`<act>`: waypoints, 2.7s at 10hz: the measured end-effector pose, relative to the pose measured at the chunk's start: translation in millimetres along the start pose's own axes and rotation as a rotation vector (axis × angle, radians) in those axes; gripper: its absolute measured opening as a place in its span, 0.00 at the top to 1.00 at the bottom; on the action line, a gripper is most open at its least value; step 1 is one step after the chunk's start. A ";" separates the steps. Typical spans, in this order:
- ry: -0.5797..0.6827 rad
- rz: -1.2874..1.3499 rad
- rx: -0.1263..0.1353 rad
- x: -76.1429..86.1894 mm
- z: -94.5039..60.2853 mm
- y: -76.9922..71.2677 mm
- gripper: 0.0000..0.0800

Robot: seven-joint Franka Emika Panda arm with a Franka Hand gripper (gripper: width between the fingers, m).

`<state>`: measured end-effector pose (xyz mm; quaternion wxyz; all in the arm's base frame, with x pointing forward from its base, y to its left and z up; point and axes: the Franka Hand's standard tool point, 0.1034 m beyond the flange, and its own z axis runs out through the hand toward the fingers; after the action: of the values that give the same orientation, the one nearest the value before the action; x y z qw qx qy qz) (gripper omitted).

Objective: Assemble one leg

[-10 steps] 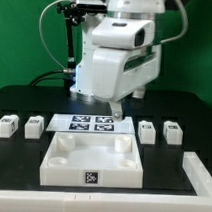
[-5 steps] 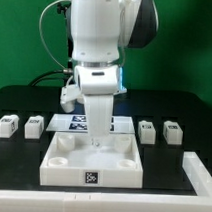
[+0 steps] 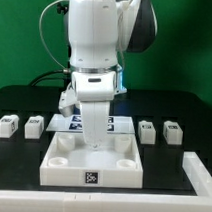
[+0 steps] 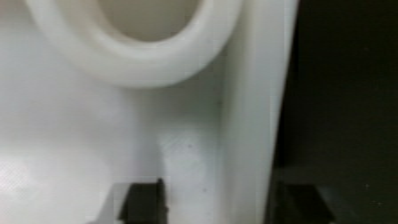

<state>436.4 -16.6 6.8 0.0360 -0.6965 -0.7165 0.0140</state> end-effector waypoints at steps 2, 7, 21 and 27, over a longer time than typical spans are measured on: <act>0.000 0.001 0.000 -0.1 0.0 -0.1 0.79; -0.001 0.003 -0.017 -0.6 -1.8 3.6 0.93; 0.051 0.092 -0.044 81.7 -2.1 67.7 0.81; 0.051 0.093 -0.044 81.3 -2.1 67.7 0.20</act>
Offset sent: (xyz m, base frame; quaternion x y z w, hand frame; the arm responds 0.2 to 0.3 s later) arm 0.0000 0.0000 0.0000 0.0000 0.0000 0.0000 1.0000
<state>501.8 66.5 6.7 0.0382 -0.7297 -0.6825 -0.0181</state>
